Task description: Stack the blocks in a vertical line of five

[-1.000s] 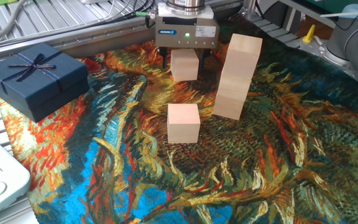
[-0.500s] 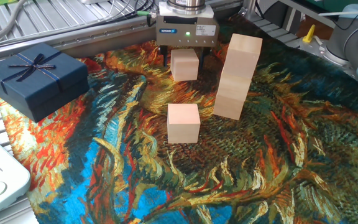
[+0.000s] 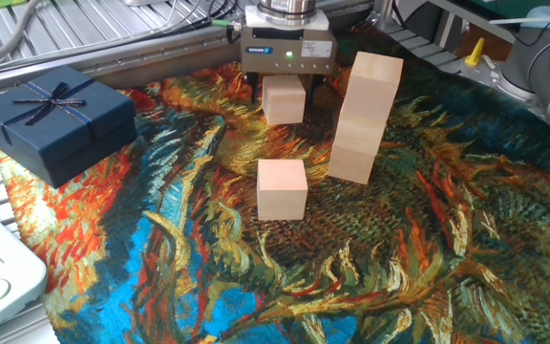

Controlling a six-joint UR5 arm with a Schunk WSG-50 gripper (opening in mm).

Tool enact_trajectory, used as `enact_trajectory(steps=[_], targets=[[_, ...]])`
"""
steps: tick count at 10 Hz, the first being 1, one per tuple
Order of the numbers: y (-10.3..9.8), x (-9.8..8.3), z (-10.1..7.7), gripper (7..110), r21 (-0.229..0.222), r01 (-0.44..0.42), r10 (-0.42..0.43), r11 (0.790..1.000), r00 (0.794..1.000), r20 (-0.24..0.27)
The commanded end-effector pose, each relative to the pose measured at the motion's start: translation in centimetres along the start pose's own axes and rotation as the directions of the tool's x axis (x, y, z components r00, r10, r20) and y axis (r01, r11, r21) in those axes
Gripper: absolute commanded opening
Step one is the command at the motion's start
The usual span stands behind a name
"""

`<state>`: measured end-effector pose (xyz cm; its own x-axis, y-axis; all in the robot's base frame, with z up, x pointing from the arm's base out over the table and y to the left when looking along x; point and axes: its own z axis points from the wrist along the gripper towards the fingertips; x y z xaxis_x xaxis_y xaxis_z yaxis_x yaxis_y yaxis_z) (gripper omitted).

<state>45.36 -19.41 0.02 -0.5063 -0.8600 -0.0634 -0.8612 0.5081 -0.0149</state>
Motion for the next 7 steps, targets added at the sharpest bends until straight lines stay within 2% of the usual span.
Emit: enact_trajectory(steps=[1, 7], targets=[[0.08, -0.63, 0.31, 88, 0.002, -0.011, 0.011, 1.000, 1.000, 0.014], [0.27, -0.58, 0.08, 88, 0.006, -0.026, 0.026, 1.000, 1.000, 0.007]])
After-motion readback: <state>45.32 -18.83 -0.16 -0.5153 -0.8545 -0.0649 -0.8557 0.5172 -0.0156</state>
